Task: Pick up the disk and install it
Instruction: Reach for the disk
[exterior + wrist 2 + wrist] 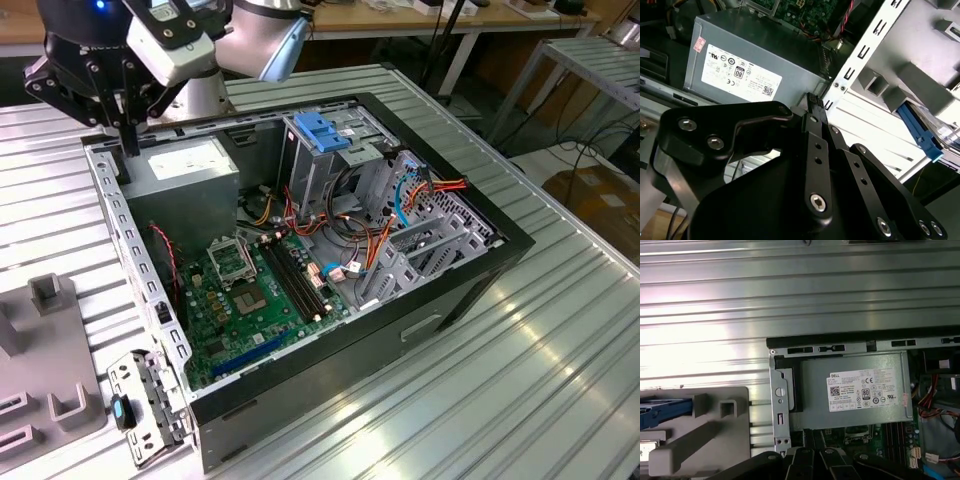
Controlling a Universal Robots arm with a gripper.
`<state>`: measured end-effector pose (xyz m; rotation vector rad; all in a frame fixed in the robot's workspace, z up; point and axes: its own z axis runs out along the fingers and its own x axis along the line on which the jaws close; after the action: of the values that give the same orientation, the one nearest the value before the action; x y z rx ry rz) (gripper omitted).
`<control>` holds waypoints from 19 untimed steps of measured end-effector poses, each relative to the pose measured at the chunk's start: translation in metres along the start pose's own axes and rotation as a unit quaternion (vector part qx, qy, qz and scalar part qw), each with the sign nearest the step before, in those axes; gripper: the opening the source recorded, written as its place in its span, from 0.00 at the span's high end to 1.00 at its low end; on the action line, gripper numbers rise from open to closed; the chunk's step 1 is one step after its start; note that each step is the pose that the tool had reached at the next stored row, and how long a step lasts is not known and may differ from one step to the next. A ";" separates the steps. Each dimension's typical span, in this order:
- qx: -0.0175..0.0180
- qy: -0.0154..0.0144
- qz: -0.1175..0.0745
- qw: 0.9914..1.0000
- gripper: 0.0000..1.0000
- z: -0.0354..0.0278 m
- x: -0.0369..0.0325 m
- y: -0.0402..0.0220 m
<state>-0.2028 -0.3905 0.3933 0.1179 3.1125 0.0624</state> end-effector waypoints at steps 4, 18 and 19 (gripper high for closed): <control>0.007 -0.001 0.000 1.000 0.89 0.0005 0.0044 0.0037; 0.011 0.004 -0.035 0.999 0.89 0.0025 0.0312 0.0066; 0.011 0.004 -0.035 0.999 0.89 0.0024 0.0336 0.0065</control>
<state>-0.2358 -0.3814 0.3903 0.0082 3.1223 0.0261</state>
